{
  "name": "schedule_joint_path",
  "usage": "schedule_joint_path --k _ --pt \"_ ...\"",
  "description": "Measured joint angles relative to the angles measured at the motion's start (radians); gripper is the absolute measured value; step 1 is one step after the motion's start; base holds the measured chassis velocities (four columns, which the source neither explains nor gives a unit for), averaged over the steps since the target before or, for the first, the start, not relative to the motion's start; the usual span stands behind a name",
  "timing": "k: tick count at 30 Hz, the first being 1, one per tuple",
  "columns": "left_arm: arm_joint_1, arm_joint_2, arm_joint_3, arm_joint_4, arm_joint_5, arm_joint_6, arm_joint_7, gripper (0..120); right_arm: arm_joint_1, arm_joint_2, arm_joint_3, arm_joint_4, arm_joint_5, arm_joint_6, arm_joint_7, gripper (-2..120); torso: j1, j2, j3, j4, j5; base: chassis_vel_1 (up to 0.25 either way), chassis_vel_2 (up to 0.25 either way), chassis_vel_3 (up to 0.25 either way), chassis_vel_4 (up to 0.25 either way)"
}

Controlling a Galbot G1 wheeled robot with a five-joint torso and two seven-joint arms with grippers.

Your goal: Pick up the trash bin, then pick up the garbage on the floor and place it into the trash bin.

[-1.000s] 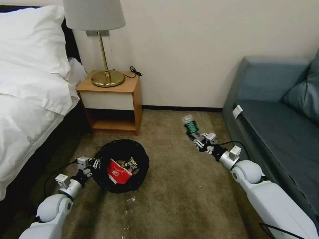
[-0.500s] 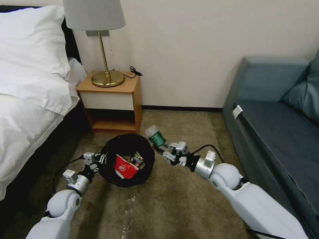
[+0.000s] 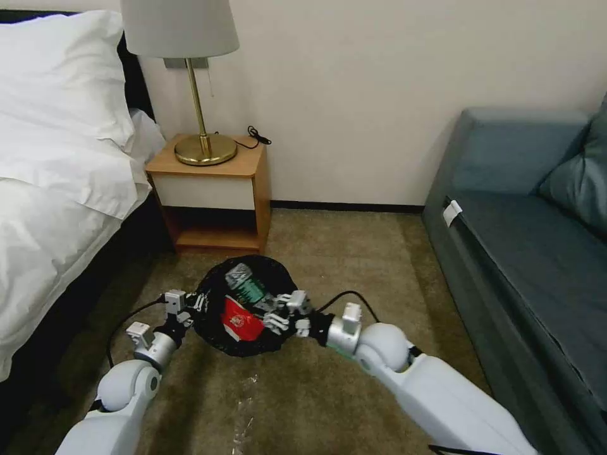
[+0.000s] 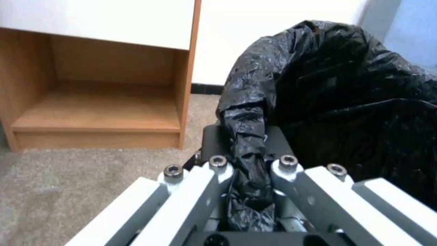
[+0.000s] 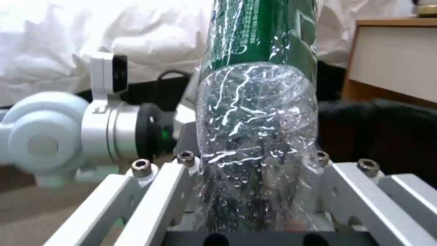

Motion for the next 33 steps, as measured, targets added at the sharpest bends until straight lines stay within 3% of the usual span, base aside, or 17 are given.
schedule_joint_path --k 7,10,18,24,27,33 --pt "0.003 -0.008 0.001 0.004 -0.001 0.0 0.0 4 0.061 0.07 -0.034 -0.109 -0.004 0.05 0.013 25 0.0 0.0 0.0 0.0001 0.0 0.0 0.0 0.0 0.0" --pt "0.011 -0.001 -0.005 0.002 -0.006 0.0 0.0 4 0.08 0.09 -0.038 -0.149 -0.008 0.075 0.033 41 0.0 0.0 0.0 0.0 -0.0001 0.0 0.0 0.0 0.0" --pt "0.017 0.012 -0.017 -0.001 -0.014 0.0 0.005 4 0.082 0.086 -0.036 -0.158 -0.011 0.08 0.043 65 0.0 0.0 0.0 0.0 0.0001 0.0 0.0 0.0 0.0" --pt "0.016 0.01 -0.017 0.001 -0.016 -0.002 0.006 4 0.078 0.085 -0.025 -0.157 -0.011 0.08 0.051 92 0.0 0.0 0.0 0.0 0.0001 0.0 0.0 0.0 0.0" --pt "0.015 0.01 -0.017 0.001 -0.023 -0.002 0.004 4 0.076 0.086 -0.016 -0.154 -0.009 0.08 0.058 96 0.0 0.0 0.0 0.0 0.0001 0.0 0.0 0.0 0.0" --pt "0.013 0.004 -0.02 -0.004 -0.13 0.019 -0.078 4 0.085 0.071 0.089 -0.119 0.043 0.073 0.06 100 0.0 0.0 0.0 0.0001 0.0001 0.0 0.0 0.0 0.0"
